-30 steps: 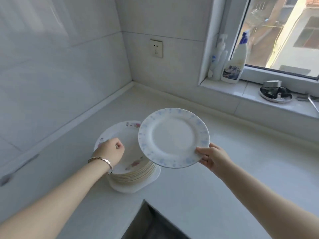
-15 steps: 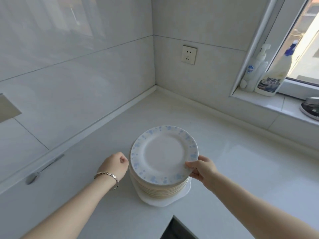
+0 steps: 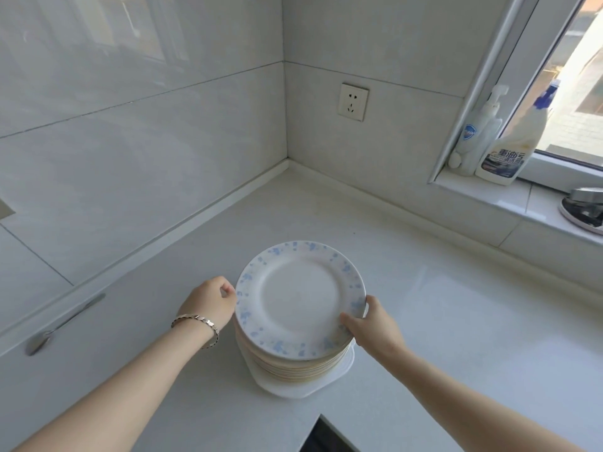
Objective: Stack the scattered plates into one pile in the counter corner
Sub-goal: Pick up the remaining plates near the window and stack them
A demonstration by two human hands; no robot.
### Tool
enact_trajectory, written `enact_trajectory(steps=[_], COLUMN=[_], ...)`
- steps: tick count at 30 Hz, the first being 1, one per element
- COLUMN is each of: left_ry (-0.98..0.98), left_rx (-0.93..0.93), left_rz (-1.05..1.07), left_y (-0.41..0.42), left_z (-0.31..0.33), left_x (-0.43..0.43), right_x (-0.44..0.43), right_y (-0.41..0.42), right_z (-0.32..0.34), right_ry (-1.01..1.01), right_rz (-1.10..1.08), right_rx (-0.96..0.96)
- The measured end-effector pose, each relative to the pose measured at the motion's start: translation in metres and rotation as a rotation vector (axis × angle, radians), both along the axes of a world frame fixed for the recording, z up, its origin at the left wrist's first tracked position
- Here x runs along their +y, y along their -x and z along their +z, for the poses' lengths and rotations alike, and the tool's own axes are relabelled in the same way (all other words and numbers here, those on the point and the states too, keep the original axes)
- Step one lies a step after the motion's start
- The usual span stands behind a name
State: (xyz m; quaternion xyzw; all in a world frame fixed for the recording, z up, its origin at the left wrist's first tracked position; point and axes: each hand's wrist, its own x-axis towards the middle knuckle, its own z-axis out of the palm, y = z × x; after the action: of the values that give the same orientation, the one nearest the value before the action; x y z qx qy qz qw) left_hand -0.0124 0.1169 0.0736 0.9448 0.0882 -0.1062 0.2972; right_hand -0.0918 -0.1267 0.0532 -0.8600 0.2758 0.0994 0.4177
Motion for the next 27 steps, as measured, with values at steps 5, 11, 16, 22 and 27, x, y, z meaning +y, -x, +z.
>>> enact_trajectory(steps=[5,11,16,22,27], left_ry=[0.026,0.048,0.031,-0.012,-0.029], left_rx=[-0.017,-0.025,0.003,0.060,0.123], left_rz=[-0.012,-0.075,-0.323,-0.666,-0.937], left_y=[-0.003,0.002,0.010,0.036,0.081], left_z=[0.005,0.014,0.013,0.002,-0.013], left_x=[-0.007,-0.031,-0.086,-0.191,-0.287], right_x=[-0.009,-0.038,-0.083,-0.145,-0.210], right_y=[-0.010,-0.030,-0.008,0.075,0.175], right_z=[0.009,0.011,0.003,0.005,0.007], right_ry=[0.041,0.242,0.319,0.262,0.258], right_rz=[0.138,0.135,0.182,0.101,-0.121], right_rx=[0.164,0.139,0.282,0.434,0.442])
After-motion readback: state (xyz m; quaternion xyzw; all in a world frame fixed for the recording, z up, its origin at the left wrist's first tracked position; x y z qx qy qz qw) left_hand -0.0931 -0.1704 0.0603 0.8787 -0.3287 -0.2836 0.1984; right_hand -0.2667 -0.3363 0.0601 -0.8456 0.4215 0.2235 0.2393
